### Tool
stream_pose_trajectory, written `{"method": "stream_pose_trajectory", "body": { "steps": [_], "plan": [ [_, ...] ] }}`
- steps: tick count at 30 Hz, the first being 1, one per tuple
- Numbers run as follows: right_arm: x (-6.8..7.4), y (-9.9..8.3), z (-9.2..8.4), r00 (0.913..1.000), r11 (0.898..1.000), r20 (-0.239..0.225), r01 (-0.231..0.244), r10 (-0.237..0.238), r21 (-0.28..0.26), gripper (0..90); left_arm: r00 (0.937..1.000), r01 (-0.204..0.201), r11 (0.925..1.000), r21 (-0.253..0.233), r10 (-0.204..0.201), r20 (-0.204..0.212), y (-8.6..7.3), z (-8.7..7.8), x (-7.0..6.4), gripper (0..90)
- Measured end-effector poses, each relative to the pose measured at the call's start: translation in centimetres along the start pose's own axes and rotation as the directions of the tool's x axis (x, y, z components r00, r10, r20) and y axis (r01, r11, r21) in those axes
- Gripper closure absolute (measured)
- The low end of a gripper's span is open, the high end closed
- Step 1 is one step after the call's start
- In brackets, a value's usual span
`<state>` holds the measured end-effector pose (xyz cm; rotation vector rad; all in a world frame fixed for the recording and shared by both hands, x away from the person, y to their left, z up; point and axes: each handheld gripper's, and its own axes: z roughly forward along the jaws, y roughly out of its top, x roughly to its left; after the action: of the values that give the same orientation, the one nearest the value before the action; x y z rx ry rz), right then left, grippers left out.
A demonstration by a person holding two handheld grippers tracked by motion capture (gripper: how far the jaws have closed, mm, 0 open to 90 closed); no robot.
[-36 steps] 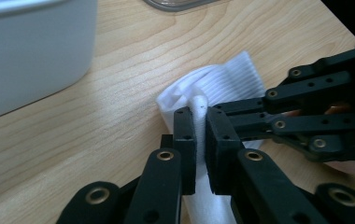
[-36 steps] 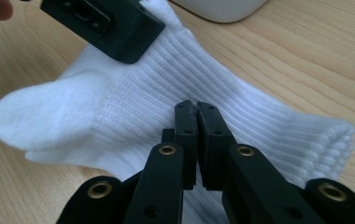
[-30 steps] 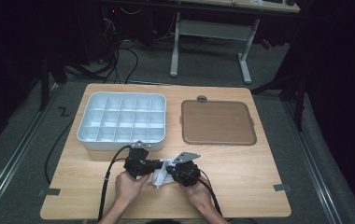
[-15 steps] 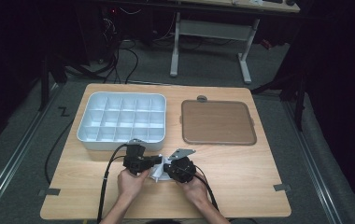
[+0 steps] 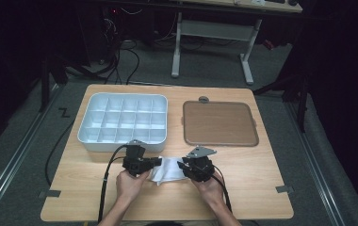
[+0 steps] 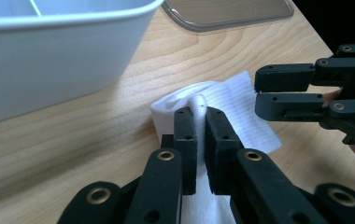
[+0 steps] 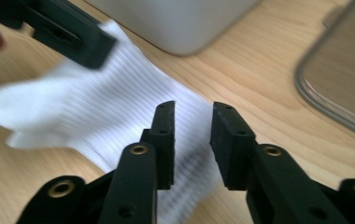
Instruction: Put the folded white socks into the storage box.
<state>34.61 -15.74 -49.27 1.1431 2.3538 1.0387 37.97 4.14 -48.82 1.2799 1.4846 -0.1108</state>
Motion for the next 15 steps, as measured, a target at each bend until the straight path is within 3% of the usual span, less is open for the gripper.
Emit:
{"method": "stream_pose_trajectory", "body": {
  "steps": [3,11,15],
  "plan": [
    [-0.6,-0.5,0.0,0.9997,1.000,0.022,-0.014,0.014,0.028,63.9,0.9999,0.012,0.9999,-0.003,-0.012,0.008,0.3,0.0,-0.2,84.5],
    [-0.8,-1.5,1.6,0.9984,0.998,0.018,-0.054,0.053,0.043,62.9,0.9997,0.008,1.0000,-0.004,-0.008,0.021,0.3,-0.3,-0.3,84.5],
    [-0.5,-1.2,2.3,0.9995,0.998,0.012,-0.030,0.029,0.059,65.8,0.9996,0.014,0.9999,-0.007,-0.014,0.027,0.3,-0.6,-0.1,84.5]
  ]
}}
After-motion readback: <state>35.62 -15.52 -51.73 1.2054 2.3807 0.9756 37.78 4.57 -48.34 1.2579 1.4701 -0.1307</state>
